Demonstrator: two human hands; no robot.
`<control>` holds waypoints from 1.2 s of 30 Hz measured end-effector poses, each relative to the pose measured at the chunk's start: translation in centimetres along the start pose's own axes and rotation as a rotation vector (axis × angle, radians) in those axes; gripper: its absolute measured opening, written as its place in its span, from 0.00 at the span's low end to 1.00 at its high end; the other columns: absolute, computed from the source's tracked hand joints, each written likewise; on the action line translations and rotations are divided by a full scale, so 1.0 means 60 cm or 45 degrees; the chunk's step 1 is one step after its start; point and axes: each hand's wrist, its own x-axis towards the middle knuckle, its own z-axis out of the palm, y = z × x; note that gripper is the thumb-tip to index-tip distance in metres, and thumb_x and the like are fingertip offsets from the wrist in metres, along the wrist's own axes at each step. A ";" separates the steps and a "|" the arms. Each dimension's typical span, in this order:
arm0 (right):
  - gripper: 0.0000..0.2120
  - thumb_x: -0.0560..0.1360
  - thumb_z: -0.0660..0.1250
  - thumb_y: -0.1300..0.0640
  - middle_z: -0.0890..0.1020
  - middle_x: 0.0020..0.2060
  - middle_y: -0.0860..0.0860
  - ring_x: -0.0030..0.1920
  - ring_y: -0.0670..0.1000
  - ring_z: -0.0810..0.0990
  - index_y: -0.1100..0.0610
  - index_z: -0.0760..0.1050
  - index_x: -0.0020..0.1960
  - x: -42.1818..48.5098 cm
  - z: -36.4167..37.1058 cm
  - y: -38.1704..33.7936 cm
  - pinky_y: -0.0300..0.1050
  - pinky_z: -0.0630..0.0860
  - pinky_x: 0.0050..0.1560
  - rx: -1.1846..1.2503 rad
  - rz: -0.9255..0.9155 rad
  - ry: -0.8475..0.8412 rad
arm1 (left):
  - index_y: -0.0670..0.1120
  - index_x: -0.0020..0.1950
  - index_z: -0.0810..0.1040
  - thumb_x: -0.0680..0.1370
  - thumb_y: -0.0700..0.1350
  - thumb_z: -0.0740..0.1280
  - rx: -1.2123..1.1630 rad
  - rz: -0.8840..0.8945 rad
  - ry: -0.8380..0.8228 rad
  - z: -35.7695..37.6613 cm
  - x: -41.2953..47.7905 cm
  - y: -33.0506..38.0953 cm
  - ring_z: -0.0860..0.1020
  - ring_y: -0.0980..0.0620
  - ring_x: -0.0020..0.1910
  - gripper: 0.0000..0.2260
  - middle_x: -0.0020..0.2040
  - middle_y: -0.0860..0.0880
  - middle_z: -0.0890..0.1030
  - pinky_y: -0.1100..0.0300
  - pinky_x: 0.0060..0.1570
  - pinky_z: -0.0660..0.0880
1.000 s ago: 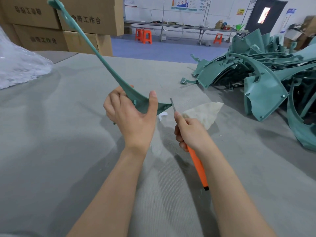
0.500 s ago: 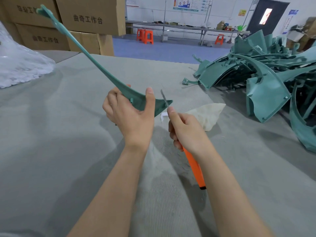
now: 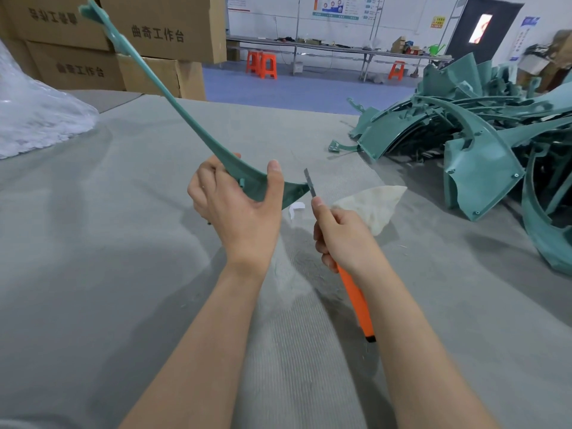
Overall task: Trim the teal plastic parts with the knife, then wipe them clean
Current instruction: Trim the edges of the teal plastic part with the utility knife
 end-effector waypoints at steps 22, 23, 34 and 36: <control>0.23 0.81 0.56 0.41 0.68 0.21 0.47 0.19 0.48 0.66 0.58 0.67 0.36 -0.021 0.001 -0.021 0.35 0.61 0.21 0.057 -0.076 -0.087 | 0.48 0.51 0.72 0.71 0.62 0.62 -0.039 -0.040 0.023 -0.003 0.002 0.002 0.63 0.47 0.65 0.20 0.55 0.53 0.71 0.47 0.64 0.66; 0.23 0.81 0.56 0.41 0.68 0.21 0.47 0.19 0.48 0.65 0.58 0.67 0.36 -0.021 0.001 -0.021 0.35 0.61 0.21 0.057 -0.074 -0.086 | 0.47 0.51 0.73 0.71 0.61 0.63 -0.036 -0.039 0.021 -0.002 0.003 0.001 0.63 0.47 0.65 0.19 0.55 0.53 0.71 0.47 0.64 0.66; 0.23 0.81 0.56 0.42 0.66 0.18 0.44 0.18 0.47 0.64 0.57 0.64 0.34 -0.011 0.008 -0.013 0.34 0.61 0.20 0.017 -0.097 -0.030 | 0.51 0.49 0.70 0.71 0.63 0.62 -0.006 -0.007 -0.007 0.000 0.001 0.002 0.63 0.48 0.64 0.17 0.53 0.55 0.69 0.49 0.63 0.66; 0.23 0.81 0.56 0.42 0.66 0.18 0.44 0.18 0.46 0.64 0.57 0.64 0.34 -0.010 0.008 -0.012 0.35 0.61 0.20 0.011 -0.102 -0.026 | 0.52 0.48 0.68 0.71 0.63 0.61 -0.004 -0.004 -0.008 0.000 0.000 0.001 0.63 0.48 0.63 0.17 0.53 0.55 0.69 0.50 0.63 0.65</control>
